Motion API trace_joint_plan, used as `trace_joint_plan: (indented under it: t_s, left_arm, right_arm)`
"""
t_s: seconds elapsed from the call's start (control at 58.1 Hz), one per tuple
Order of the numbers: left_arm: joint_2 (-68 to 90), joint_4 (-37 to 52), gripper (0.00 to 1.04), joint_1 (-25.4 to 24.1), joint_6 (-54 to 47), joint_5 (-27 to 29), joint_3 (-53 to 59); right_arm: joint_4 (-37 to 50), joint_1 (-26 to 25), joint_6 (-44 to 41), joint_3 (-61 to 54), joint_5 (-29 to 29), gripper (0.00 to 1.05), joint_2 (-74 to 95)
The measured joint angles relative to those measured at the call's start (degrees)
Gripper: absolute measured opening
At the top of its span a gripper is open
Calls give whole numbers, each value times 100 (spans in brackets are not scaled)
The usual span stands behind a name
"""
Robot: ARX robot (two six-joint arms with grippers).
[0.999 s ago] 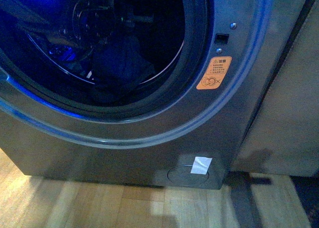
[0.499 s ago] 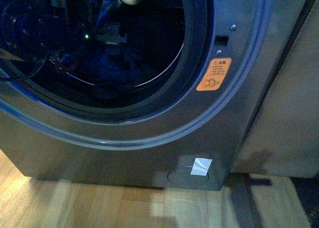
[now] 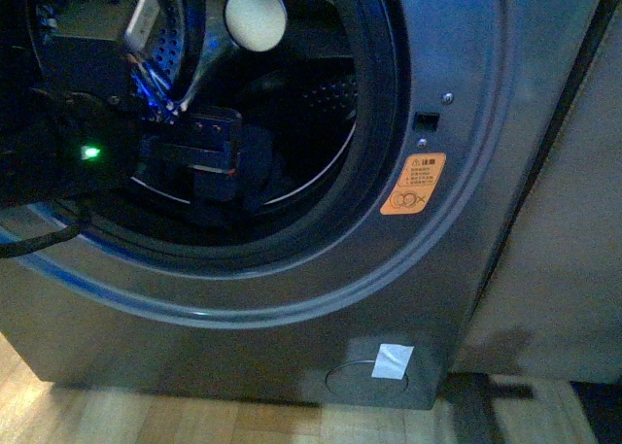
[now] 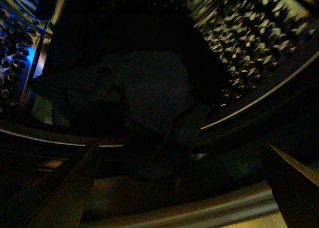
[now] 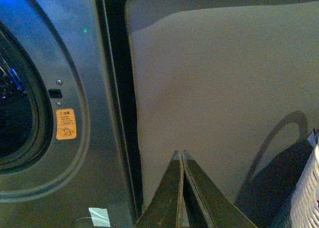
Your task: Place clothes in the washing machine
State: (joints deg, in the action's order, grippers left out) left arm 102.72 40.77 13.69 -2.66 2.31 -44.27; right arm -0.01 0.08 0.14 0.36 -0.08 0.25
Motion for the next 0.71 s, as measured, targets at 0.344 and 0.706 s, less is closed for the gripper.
trace_joint_plan:
  t_s: [0.344,0.706]
  left_arm:
    - [-4273,-282,93,101,190,-52,2846]
    - [-6977,-1237,14,-529,271,577,4004]
  right_arm:
    - [0,0,0,0,0,2,0]
    - [0,0,0,0,0,2,0]
